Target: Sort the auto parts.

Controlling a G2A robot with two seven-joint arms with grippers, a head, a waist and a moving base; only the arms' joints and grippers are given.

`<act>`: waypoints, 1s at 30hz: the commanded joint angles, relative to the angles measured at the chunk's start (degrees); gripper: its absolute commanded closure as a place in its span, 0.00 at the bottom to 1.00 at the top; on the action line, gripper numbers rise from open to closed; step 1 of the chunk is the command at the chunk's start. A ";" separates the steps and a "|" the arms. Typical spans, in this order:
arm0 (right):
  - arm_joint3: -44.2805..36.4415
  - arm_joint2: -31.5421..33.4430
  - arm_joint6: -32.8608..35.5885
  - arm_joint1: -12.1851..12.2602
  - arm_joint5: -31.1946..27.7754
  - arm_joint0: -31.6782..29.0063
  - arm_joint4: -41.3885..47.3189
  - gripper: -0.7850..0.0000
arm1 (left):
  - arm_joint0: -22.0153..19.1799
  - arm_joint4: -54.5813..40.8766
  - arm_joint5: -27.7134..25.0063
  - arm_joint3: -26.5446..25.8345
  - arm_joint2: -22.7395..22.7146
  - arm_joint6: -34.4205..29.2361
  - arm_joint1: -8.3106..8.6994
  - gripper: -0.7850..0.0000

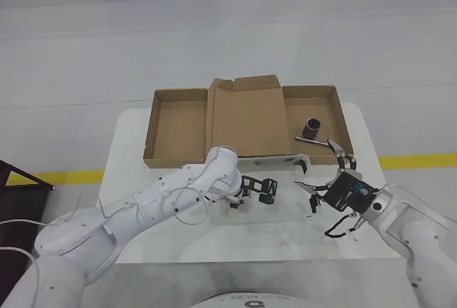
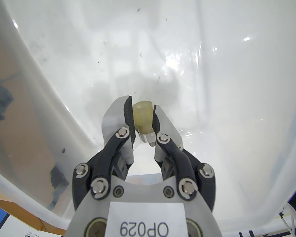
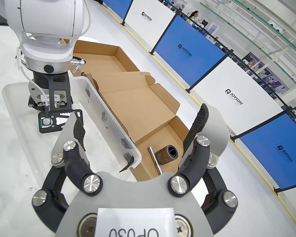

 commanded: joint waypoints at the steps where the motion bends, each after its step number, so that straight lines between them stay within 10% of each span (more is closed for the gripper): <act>1: 0.00 0.00 0.00 0.00 0.00 0.00 -0.01 0.00 | -0.19 0.08 -0.04 0.04 -0.28 0.10 -0.03 1.00; 25: 0.00 0.00 0.00 0.00 0.00 0.00 -0.01 0.00 | 5.42 2.86 1.88 -14.62 -10.27 -1.87 7.35 1.00; 30: 0.00 0.00 0.00 0.00 0.00 0.00 -0.01 0.00 | 5.03 2.98 0.28 -13.66 -8.33 -0.28 6.89 0.32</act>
